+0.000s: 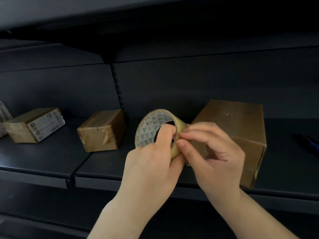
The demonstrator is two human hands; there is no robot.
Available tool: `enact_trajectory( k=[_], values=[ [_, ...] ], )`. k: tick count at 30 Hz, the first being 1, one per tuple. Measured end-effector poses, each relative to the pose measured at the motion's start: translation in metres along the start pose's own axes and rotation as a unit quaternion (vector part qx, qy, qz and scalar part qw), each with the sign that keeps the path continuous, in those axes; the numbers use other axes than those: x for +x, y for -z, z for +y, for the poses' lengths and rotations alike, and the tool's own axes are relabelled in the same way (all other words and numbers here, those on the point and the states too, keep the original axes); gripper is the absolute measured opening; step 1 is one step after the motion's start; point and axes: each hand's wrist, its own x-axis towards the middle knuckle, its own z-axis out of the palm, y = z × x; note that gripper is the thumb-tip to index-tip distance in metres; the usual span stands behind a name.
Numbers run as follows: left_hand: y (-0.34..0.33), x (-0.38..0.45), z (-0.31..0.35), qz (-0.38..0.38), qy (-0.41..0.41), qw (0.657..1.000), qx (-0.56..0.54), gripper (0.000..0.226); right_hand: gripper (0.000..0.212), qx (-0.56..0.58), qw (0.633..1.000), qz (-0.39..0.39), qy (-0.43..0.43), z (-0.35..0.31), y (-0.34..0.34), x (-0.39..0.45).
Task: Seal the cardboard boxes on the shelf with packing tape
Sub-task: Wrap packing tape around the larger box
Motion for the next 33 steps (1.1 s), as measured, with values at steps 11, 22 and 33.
enact_trajectory(
  k=[11, 22, 33],
  values=[
    [-0.004, -0.001, -0.003, -0.012, 0.003, 1.000, 0.002, 0.022, 0.005, -0.029, 0.999, -0.041, -0.009, 0.002, 0.004, 0.000],
    [-0.007, 0.003, -0.003, 0.003, -0.005, 1.000, -0.005, 0.022, 0.012, -0.033, 0.999, -0.005, 0.006, 0.004, 0.003, 0.000],
    [-0.003, 0.008, -0.011, -0.012, -0.023, 0.997, 0.066, 0.022, 0.009, -0.029, 0.999, -0.037, 0.010, 0.014, 0.001, -0.007]
  ],
)
